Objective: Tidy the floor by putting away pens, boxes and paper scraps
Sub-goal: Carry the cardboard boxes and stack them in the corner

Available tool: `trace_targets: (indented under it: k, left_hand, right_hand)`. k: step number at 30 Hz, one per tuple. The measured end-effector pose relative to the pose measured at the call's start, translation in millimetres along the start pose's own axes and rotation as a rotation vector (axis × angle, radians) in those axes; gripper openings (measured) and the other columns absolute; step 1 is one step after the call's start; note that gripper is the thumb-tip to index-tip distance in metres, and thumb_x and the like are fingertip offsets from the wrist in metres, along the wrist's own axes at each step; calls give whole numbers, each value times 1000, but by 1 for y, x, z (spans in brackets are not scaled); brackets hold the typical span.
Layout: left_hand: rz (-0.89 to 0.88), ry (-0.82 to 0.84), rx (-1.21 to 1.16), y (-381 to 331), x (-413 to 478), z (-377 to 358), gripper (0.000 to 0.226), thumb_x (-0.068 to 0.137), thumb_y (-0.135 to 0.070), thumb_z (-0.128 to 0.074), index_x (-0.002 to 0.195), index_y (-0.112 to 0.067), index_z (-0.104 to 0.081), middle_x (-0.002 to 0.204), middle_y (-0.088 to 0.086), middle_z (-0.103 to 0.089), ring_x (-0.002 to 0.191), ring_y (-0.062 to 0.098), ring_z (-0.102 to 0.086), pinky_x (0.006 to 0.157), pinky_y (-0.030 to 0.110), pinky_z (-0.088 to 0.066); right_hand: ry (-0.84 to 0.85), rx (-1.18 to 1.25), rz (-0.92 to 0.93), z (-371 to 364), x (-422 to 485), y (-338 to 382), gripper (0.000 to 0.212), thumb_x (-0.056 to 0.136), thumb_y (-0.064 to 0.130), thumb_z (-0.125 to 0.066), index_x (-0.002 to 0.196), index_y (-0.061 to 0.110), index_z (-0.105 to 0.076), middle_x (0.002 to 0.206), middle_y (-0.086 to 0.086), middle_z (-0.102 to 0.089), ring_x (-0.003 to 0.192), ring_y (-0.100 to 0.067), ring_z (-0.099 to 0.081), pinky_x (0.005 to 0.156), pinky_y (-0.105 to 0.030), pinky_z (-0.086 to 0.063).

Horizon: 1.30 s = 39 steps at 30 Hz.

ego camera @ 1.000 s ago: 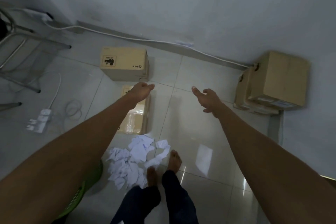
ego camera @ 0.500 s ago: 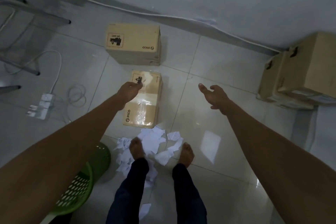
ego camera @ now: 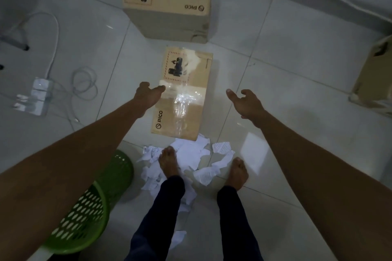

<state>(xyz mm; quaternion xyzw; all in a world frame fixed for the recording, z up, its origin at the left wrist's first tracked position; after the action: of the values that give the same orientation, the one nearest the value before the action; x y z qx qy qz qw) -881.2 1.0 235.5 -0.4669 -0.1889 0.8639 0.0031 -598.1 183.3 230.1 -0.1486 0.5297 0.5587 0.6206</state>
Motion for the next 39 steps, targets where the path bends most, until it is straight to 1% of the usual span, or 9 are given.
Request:
trace_targets:
  k: [5, 9, 14, 21, 26, 28, 30, 34, 39]
  left_hand:
    - [39, -7, -35, 35, 26, -16, 83, 89, -44, -58, 150, -9, -14, 154, 13, -27, 137, 30, -34, 106, 39, -33]
    - [26, 6, -84, 49, 41, -28, 78, 91, -43, -55, 150, -9, -18, 152, 12, -31, 133, 27, -39, 96, 29, -34]
    - [-58, 88, -137, 45, 38, -47, 52, 84, -42, -59, 127, -13, -53, 122, 11, -63, 99, 24, -63, 80, 31, -49]
    - [-111, 4, -99, 47, 17, -54, 56, 80, -51, -54, 125, -17, -52, 117, 5, -63, 101, 25, -62, 89, 41, -51]
    - [-200, -41, -150, 33, -9, -72, 36, 94, -37, -52, 124, -18, -56, 114, 1, -60, 102, 19, -57, 89, 31, -46]
    - [-224, 18, -200, 24, -17, -87, 23, 93, -35, -51, 110, -22, -62, 106, 2, -64, 98, 21, -60, 89, 36, -49]
    - [-233, 115, -214, 14, -23, -105, 17, 93, -32, -51, 100, -26, -65, 100, 0, -65, 96, 21, -61, 85, 37, -50]
    - [-204, 231, -169, 0, -22, -129, 22, 94, -29, -52, 105, -18, -67, 98, 4, -65, 87, 19, -60, 75, 32, -49]
    - [-143, 115, -75, 17, 18, -112, 19, 89, -30, -56, 101, -18, -64, 106, 13, -66, 97, 26, -61, 83, 34, -48]
  right_hand:
    - [52, 0, 12, -51, 24, -16, 100, 75, 78, -48, 148, 12, -26, 142, -13, -45, 124, -32, -50, 105, -46, -42]
    - [60, 12, 29, -78, 37, -20, 97, 79, 76, -48, 149, 13, -23, 146, -13, -41, 127, -31, -48, 106, -43, -41]
    - [121, 41, 33, -99, 34, -15, 106, 70, 84, -44, 149, 18, -20, 145, -11, -43, 129, -29, -46, 104, -48, -43]
    - [115, 66, 60, -106, 36, -17, 97, 78, 76, -46, 150, 18, -18, 153, -12, -31, 131, -31, -43, 105, -49, -42]
    - [87, 116, 14, -87, 31, -36, 103, 70, 83, -47, 145, 15, -29, 144, -12, -43, 126, -31, -49, 102, -50, -44]
    - [39, 146, 18, -71, 27, -40, 90, 71, 81, -49, 129, 13, -45, 129, -7, -56, 115, -27, -55, 100, -45, -45]
    - [-18, 164, -4, -55, 28, -52, 74, 84, 68, -49, 130, 11, -43, 131, -8, -54, 118, -28, -53, 102, -41, -42]
    - [-36, 186, -55, -31, 35, -77, 87, 87, 70, -39, 149, 12, -21, 151, -12, -34, 135, -31, -38, 108, -42, -33]
    - [-19, 229, -105, -26, 63, -107, 120, 59, 98, -14, 144, 16, -36, 143, -9, -44, 126, -32, -47, 100, -47, -42]
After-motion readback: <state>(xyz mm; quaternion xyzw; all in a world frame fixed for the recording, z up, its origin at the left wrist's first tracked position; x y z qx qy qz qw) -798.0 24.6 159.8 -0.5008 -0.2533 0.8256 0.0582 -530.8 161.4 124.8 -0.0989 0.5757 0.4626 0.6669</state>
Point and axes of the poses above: each hand's wrist, its own x-axis towards the middle knuckle, its own z-axis out of the back of the hand, y = z × x, the point moved 10 cm from there along x, towards the middle knuckle
